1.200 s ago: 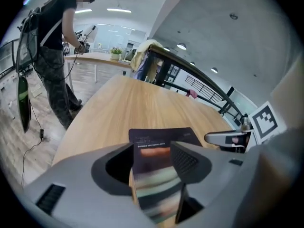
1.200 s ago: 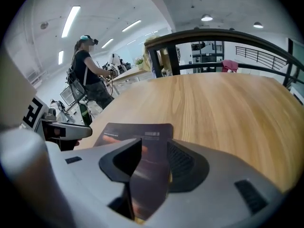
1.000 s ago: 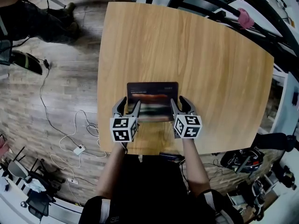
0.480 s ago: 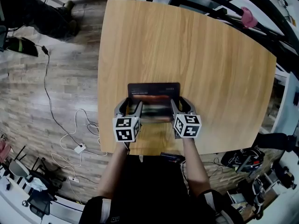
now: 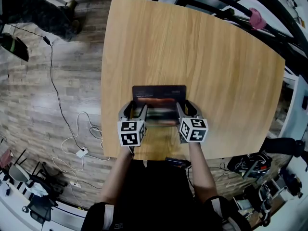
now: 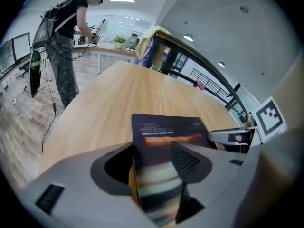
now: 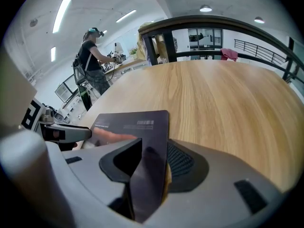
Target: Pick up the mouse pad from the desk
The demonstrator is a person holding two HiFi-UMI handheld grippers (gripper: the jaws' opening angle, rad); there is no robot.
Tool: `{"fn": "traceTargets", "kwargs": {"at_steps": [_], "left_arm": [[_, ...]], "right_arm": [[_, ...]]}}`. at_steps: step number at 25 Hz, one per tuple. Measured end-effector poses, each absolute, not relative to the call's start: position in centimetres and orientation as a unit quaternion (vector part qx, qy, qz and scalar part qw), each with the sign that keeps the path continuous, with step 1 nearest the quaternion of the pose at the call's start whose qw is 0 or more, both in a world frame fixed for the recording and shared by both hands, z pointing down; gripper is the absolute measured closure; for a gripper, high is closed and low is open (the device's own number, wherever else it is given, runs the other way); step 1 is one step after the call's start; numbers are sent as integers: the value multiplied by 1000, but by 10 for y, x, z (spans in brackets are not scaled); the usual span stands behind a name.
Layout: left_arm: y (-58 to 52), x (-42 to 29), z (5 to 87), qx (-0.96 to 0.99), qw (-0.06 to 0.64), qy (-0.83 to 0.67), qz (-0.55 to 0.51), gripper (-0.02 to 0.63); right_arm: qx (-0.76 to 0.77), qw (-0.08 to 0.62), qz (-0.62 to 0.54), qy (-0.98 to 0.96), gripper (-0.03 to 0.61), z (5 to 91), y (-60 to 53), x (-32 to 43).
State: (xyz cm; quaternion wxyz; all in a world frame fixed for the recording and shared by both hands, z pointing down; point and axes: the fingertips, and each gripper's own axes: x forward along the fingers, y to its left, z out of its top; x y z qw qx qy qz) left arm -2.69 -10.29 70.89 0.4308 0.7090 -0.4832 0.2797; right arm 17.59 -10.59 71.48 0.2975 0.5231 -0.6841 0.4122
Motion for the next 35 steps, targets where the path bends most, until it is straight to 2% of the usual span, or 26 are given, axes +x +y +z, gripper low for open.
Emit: {"fn": "traceTargets", "kwargs": {"at_steps": [29, 35], "left_arm": [[-103, -29, 712, 711, 415, -486, 295, 362], [-104, -36, 712, 711, 424, -484, 283, 411]], "right_arm": [[484, 291, 430, -705, 412, 716, -96, 137], [484, 296, 425, -706, 430, 717, -97, 138]]}}
